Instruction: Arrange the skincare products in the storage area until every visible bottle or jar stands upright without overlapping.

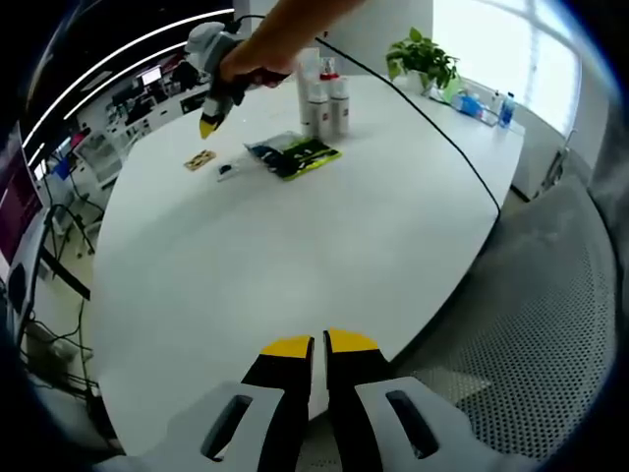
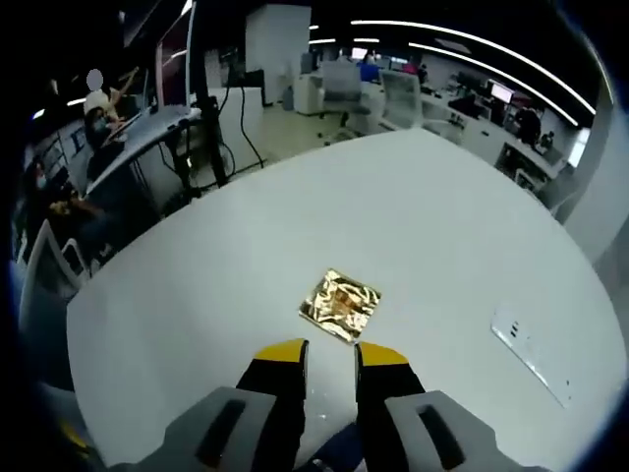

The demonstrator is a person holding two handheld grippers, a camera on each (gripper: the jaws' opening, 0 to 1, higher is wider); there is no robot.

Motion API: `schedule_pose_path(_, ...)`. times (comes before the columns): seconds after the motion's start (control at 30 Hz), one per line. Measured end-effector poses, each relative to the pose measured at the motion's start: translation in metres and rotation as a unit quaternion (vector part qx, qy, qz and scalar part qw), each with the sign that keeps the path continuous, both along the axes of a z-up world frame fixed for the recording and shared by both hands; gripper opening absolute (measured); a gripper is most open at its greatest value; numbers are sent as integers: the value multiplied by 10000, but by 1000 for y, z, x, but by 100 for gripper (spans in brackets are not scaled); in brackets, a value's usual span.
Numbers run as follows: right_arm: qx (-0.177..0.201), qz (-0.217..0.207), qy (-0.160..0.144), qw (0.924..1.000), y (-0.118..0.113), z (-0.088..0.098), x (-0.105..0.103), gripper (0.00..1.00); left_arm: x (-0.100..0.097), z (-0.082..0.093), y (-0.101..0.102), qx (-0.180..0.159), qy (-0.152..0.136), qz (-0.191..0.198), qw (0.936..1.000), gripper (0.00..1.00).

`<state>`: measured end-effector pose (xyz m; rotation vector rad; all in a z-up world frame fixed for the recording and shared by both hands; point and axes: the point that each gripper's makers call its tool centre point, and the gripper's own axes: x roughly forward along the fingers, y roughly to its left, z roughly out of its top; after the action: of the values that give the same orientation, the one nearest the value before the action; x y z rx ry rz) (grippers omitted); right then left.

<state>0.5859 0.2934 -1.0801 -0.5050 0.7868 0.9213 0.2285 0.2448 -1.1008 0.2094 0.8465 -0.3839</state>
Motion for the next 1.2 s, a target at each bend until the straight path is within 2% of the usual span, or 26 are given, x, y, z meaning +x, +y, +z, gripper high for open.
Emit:
schedule_pose_path(0.23,-162,230,112,9995,15,-5,4,16,0,0,0,0,-2,2,10000,0)
schedule_pose_path(0.33,-325,340,262,9985,21,-10,2,19,1,1,0,-10,-38,11,10000,0)
schedule_pose_path(0.43,-284,309,334,9986,29,-10,7,21,0,1,-1,-16,-26,3,10000,0)
schedule_pose_path(0.5,-134,38,635,9979,35,-13,9,27,0,1,-1,-17,-39,-8,10000,0)
schedule_pose_path(0.53,-105,-166,868,9960,35,-18,10,30,0,1,-1,-30,-38,-5,10000,0)
schedule_pose_path(0.6,3,-540,1149,9919,34,-25,16,37,0,1,-2,-30,-38,-14,10000,0)
schedule_pose_path(0.67,-18,-706,1301,9890,33,-32,18,46,0,1,-2,-32,-29,-23,10000,0)
schedule_pose_path(0.9,-243,-819,1241,9886,34,-49,29,54,-2,-1,-3,-50,42,-61,10000,0)
schedule_pose_path(1.0,-347,-861,1222,9881,35,-55,36,55,-2,-2,-3,-33,57,-67,10000,0)
schedule_pose_path(1.07,-529,-757,1025,9904,35,-58,40,55,-3,-3,-2,-7,81,-70,9999,0)
schedule_pose_path(1.1,-696,-685,1042,9898,34,-63,39,55,-3,-4,-1,0,92,-48,9999,0)
schedule_pose_path(1.2,-716,-738,988,9898,37,-65,40,54,-3,-4,1,2,103,-12,9999,0)
